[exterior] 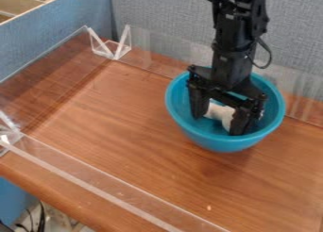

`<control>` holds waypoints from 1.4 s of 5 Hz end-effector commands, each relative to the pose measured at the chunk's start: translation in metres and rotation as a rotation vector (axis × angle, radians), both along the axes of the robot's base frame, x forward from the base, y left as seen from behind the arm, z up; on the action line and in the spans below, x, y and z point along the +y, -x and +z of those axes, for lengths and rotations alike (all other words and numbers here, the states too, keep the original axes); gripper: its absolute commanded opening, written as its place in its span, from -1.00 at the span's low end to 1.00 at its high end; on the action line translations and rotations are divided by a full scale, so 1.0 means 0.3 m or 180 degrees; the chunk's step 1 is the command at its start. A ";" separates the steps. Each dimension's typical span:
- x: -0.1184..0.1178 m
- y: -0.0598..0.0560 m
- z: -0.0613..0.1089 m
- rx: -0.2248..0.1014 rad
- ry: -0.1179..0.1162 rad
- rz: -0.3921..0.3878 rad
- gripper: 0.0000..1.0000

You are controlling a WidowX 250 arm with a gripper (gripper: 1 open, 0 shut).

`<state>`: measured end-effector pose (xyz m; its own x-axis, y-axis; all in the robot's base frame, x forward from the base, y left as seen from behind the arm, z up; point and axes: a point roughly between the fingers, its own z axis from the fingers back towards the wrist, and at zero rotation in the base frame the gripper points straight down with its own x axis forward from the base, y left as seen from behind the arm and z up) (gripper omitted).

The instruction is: Remove the mushroom from inside the blue bowl and put it on the table

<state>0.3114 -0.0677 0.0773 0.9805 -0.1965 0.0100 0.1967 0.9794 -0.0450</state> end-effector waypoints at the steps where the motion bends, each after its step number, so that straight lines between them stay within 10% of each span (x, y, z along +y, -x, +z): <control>1: 0.015 -0.015 0.052 -0.0177 0.0026 0.0030 -1.00; 5: 0.049 -0.003 0.138 -0.0283 0.0055 0.0028 -1.00; 7: 0.251 -0.013 0.265 -0.0386 -0.0013 0.0448 -1.00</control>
